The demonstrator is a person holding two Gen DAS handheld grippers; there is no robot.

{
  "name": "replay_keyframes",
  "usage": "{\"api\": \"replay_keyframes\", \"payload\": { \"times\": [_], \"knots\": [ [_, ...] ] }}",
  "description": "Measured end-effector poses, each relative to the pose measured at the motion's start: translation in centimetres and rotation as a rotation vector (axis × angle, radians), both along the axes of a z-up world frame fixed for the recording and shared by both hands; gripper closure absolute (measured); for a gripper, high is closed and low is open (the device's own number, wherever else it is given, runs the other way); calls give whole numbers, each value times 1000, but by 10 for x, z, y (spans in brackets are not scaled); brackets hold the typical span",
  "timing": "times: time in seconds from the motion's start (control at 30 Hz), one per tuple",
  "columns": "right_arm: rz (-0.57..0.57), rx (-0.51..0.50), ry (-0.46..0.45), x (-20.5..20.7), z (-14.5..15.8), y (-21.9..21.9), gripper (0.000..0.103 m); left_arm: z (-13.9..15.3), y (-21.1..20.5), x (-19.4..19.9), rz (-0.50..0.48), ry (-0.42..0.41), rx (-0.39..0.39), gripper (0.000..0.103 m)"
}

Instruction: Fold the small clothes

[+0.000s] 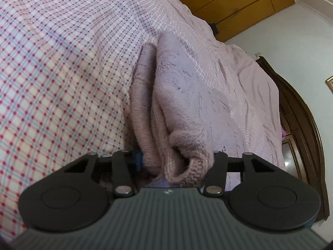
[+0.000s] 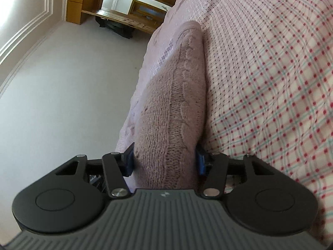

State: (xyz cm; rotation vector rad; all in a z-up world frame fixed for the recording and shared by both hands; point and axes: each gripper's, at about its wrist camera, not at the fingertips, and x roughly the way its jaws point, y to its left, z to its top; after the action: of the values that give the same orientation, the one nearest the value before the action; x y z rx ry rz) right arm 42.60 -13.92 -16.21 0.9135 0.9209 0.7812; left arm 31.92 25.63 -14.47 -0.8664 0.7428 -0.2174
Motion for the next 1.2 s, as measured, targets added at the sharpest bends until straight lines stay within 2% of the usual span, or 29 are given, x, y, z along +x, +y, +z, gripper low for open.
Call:
{"api": "replay_keyframes", "payload": {
  "times": [0.27,0.5,0.63,0.77,0.83,0.97,1.03,1.2],
  "knots": [
    [-13,-8,0,-3,2,-3,46,6,1,-24,-1,-15,-6,60],
    [-35,3,-6,-9,13,-5,51,17,-3,-33,16,-14,9,64],
    [-107,50,44,-18,24,-10,53,25,-7,-41,42,10,-69,64],
    [-169,99,98,-33,34,-22,53,46,-19,-53,23,-23,-57,65],
    [-189,104,121,-41,43,-32,53,51,-24,-61,18,-22,-92,65],
    [-235,60,150,-49,70,-51,53,72,-47,-70,15,-22,-82,65],
    [-240,51,143,-46,86,-57,53,88,-57,-69,10,-40,-70,66],
    [-260,49,96,-36,133,-79,53,120,-70,-51,11,-93,-102,66]
  ]
}}
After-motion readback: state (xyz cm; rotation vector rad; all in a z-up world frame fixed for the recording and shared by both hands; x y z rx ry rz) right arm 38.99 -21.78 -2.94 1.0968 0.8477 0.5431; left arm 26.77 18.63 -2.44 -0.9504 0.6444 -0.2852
